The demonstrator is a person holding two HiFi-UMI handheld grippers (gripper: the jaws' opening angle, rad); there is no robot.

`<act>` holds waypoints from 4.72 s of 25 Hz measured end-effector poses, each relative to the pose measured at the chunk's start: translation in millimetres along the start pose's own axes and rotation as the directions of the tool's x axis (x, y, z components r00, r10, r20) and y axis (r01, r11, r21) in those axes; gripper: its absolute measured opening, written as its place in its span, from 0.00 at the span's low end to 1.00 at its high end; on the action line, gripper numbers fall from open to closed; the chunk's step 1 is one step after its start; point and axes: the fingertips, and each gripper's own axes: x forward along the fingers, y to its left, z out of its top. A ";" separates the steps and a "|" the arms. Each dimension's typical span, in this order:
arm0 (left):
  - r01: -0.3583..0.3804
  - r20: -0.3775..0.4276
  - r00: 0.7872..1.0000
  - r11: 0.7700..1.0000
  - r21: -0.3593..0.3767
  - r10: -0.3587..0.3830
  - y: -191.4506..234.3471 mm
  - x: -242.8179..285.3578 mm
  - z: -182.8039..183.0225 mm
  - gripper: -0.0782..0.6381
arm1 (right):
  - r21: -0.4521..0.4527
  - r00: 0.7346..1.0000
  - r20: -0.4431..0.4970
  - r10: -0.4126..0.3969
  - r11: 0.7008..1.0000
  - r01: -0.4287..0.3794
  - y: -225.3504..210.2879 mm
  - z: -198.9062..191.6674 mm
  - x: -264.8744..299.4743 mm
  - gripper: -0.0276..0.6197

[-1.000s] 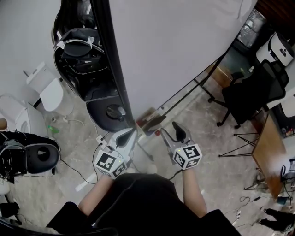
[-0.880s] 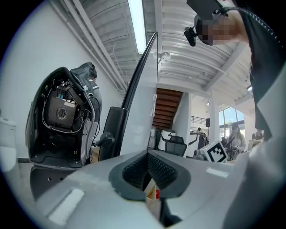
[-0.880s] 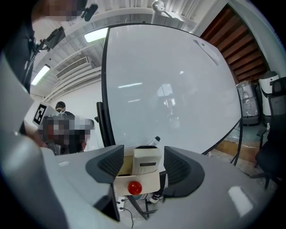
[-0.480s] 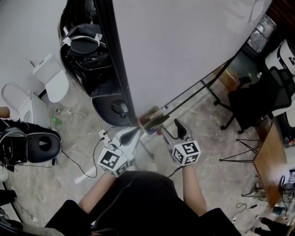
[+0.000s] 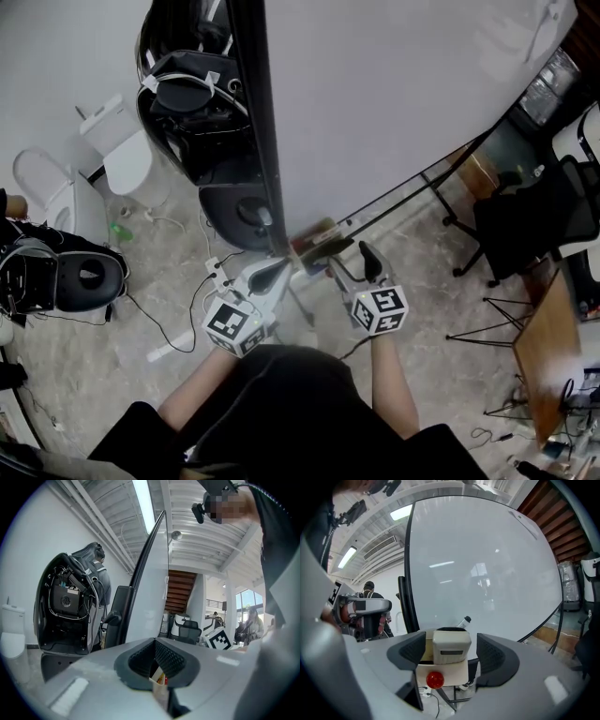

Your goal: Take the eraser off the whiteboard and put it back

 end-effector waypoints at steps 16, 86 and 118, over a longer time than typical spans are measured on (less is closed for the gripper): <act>-0.075 -0.003 0.997 0.997 -0.003 0.075 15.6 -10.6 -1.7 0.12 | -0.035 0.999 -0.026 0.040 0.999 -0.041 3.7 -5.8 22.3 0.59; 0.118 0.030 0.993 0.993 0.017 -0.118 16.4 -32.8 14.7 0.12 | -0.094 0.974 0.164 -0.158 0.980 0.175 40.8 61.5 -43.3 0.48; 0.148 0.119 0.980 0.985 0.083 -0.157 16.2 -42.4 71.1 0.12 | -0.146 0.905 0.376 -0.197 0.952 0.268 77.5 152.6 -129.0 0.48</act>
